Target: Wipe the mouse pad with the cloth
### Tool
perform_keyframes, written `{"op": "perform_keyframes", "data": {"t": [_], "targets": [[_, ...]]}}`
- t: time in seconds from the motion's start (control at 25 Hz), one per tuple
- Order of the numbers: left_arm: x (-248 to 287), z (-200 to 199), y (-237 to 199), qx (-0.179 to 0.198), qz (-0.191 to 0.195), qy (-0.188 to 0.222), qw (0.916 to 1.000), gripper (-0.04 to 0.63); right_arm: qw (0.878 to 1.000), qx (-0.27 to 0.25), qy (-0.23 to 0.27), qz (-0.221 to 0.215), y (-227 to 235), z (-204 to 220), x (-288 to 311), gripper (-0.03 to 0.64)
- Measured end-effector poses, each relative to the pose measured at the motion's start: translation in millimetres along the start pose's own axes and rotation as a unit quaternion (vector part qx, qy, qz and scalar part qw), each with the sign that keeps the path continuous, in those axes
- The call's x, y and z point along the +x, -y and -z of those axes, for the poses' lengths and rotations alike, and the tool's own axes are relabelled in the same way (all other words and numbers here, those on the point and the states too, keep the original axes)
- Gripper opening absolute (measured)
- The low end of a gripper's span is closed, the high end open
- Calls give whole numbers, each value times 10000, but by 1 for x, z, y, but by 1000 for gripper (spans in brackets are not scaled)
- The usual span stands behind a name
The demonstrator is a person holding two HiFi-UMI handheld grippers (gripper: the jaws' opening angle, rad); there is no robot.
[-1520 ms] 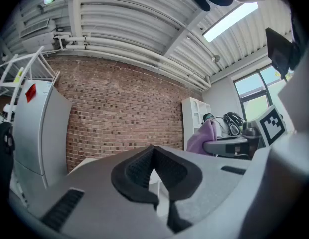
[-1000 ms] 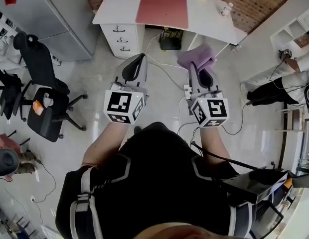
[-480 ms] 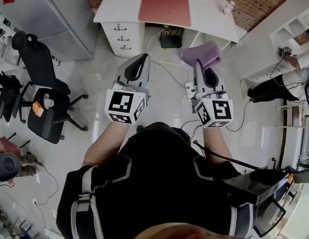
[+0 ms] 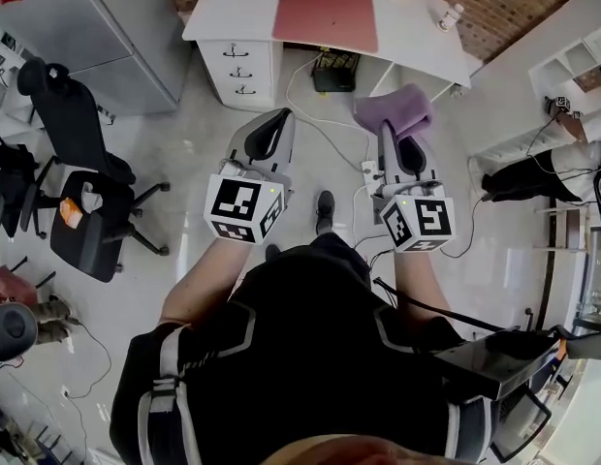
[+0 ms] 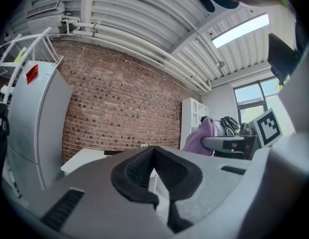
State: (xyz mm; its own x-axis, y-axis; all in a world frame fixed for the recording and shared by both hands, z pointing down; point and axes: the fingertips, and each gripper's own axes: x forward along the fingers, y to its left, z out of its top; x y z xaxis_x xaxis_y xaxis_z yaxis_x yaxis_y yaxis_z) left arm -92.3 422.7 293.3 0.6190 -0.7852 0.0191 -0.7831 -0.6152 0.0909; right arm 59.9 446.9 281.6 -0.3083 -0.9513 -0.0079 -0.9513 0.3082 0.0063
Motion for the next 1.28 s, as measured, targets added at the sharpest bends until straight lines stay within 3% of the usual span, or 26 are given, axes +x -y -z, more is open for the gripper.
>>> {"op": "perform_keyframes", "data": {"t": [0.52, 1.28], "targets": [[110, -13, -15, 165, -206, -30, 9996, 3, 9996, -73, 130, -254, 86, -3, 85, 58], [258, 5, -12, 127, -571, -503, 9970, 3, 9984, -164, -41, -531, 225, 15, 155, 58]]}}
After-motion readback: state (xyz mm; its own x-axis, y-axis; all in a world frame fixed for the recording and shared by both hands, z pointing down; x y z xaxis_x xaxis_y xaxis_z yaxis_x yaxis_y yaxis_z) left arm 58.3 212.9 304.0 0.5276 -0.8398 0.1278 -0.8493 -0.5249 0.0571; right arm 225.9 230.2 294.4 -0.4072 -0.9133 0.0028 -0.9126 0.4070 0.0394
